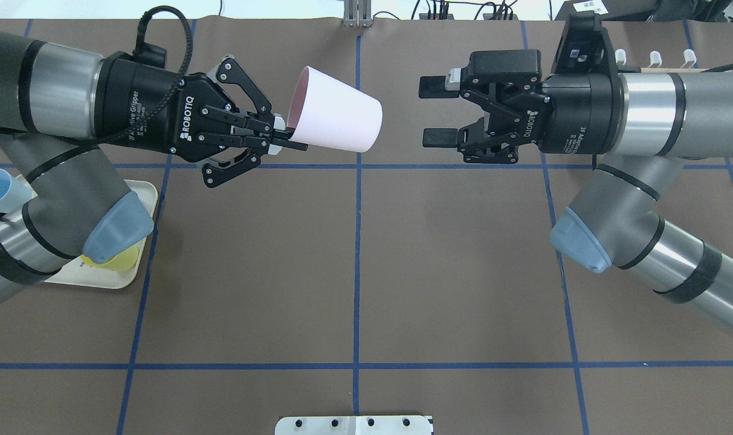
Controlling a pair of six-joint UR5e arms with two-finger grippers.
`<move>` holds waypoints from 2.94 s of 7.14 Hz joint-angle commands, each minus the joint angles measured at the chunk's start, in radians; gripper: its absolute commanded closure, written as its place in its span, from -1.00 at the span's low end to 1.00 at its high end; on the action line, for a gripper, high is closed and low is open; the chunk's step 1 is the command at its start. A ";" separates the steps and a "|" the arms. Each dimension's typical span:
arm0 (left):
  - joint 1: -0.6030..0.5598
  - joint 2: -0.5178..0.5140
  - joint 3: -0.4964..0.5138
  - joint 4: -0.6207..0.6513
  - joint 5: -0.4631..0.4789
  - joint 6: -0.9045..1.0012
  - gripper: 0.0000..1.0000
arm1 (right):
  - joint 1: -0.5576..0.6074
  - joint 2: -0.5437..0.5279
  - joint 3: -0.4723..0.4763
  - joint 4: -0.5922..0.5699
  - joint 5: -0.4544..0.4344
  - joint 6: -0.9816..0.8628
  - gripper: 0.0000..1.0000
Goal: Transfer IKEA cup to right arm and place on rack
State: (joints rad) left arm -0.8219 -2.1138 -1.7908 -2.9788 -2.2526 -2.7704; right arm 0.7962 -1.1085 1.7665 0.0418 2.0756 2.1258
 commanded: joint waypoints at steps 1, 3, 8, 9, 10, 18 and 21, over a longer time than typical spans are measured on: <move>0.003 0.009 0.014 -0.146 0.076 -0.177 1.00 | -0.009 0.027 0.001 0.010 -0.015 0.017 -0.71; 0.013 0.009 0.019 -0.195 0.128 -0.241 1.00 | -0.028 0.030 -0.005 0.062 -0.074 0.022 -0.71; 0.066 0.008 0.004 -0.207 0.157 -0.298 1.00 | -0.054 0.061 -0.009 0.064 -0.086 0.020 -0.71; 0.067 0.006 0.001 -0.207 0.157 -0.299 1.00 | -0.055 0.061 -0.010 0.064 -0.086 0.020 -0.71; 0.069 0.006 0.001 -0.207 0.157 -0.299 1.00 | -0.061 0.062 -0.010 0.066 -0.098 0.020 -0.71; 0.121 0.000 -0.005 -0.207 0.185 -0.298 1.00 | -0.094 0.064 -0.013 0.084 -0.127 0.020 -0.70; 0.122 0.000 -0.004 -0.207 0.192 -0.298 1.00 | -0.095 0.064 -0.015 0.099 -0.127 0.020 -0.65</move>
State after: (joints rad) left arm -0.7003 -2.1148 -1.7955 -3.1854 -2.0613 -3.0680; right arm 0.7015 -1.0446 1.7522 0.1323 1.9478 2.1460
